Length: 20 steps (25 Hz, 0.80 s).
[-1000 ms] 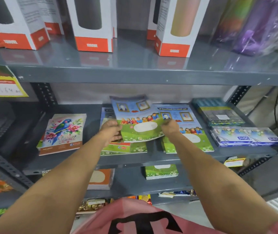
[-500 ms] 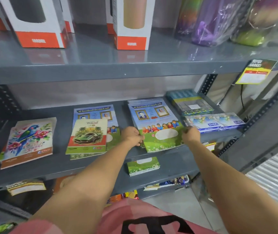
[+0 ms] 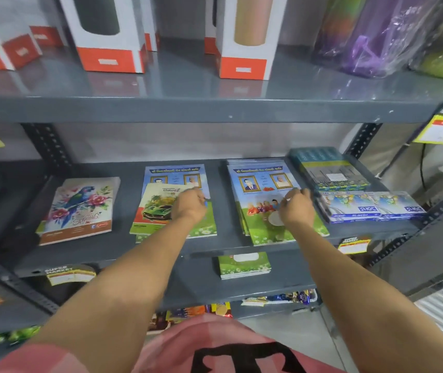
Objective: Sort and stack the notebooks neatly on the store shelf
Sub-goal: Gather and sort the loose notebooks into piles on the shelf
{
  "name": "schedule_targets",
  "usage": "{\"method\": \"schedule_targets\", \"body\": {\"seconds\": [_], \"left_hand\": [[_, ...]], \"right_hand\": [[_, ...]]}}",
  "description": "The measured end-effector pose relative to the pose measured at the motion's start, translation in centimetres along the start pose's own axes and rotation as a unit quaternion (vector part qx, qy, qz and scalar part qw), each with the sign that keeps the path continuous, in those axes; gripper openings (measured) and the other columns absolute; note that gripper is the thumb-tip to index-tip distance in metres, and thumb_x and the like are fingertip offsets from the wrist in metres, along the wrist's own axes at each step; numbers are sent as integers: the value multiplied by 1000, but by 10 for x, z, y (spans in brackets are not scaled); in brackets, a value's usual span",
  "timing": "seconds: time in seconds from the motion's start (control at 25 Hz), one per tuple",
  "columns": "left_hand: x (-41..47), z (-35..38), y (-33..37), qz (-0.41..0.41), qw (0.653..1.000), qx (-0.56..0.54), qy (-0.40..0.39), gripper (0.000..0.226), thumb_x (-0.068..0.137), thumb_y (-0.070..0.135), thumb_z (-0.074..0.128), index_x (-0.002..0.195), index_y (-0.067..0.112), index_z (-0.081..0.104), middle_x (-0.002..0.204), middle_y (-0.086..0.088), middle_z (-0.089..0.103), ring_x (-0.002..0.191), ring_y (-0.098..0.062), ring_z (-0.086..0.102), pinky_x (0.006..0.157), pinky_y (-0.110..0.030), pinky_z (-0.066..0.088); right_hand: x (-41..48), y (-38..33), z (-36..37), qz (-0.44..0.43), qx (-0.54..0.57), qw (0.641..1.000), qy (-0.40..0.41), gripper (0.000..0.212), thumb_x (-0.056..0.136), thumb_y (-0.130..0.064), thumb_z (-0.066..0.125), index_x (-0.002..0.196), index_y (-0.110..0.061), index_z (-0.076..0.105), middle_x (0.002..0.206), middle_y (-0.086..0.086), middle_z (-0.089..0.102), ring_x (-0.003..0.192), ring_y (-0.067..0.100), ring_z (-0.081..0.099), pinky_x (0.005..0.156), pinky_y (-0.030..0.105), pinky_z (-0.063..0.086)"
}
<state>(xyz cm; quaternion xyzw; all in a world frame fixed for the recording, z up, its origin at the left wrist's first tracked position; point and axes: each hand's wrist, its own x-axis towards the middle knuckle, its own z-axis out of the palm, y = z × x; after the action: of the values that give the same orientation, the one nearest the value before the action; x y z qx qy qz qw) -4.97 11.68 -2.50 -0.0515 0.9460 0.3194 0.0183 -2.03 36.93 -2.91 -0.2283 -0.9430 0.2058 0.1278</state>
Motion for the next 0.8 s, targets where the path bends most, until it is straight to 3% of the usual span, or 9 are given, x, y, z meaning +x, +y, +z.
{"method": "schedule_targets", "body": {"seconds": [0.12,0.28,0.44,0.56,0.64,0.72,0.8], "left_hand": [[7,-38,-50,-74,994,71,48,33,83,3,55,113,13,63,118,-11,62,104,-31,62,84,-38,55],[-2,-62,-109,-157,979,122,36,39,87,17,56,123,2,57,126,-18,58,114,-35,58,91,-41,52],[-6,-69,-135,-122,987,102,-25,28,83,9,56,109,3,64,112,-18,68,104,-33,64,83,-35,51],[-3,-69,-139,-124,991,42,-29,23,85,11,58,104,1,68,108,-16,71,101,-32,65,87,-33,54],[0,-65,-142,-161,985,-49,-31,25,89,18,60,101,-2,68,105,-18,71,92,-33,68,86,-38,57],[-1,-64,-142,-206,959,-188,-49,22,92,17,58,104,0,66,105,-15,67,74,-28,66,75,-39,61],[-7,-69,-139,-232,919,-309,-74,26,94,12,55,119,5,58,112,-12,61,67,-22,61,55,-27,60]], "right_hand": [[-13,-60,23,-43,59,996,-48,25,93,-24,52,102,-3,63,116,15,55,92,35,63,76,34,47],[-44,-127,60,-87,93,976,-177,35,93,-32,53,71,-6,59,78,17,64,73,28,59,66,31,48],[-86,-164,99,-73,93,957,-264,37,95,-32,50,68,-7,53,64,9,61,71,30,61,61,30,46],[-97,-169,113,-16,100,960,-262,33,94,-33,51,79,-5,61,79,15,67,79,30,68,62,29,49],[-91,-170,117,47,144,953,-262,33,92,-32,55,70,-7,55,73,11,63,77,31,68,64,33,54],[-84,-171,117,112,183,940,-267,30,87,-29,63,68,-9,52,68,7,59,73,30,65,65,35,57],[-79,-173,116,172,248,913,-276,21,84,-24,67,76,-9,55,74,8,60,70,27,62,66,33,55]]}}
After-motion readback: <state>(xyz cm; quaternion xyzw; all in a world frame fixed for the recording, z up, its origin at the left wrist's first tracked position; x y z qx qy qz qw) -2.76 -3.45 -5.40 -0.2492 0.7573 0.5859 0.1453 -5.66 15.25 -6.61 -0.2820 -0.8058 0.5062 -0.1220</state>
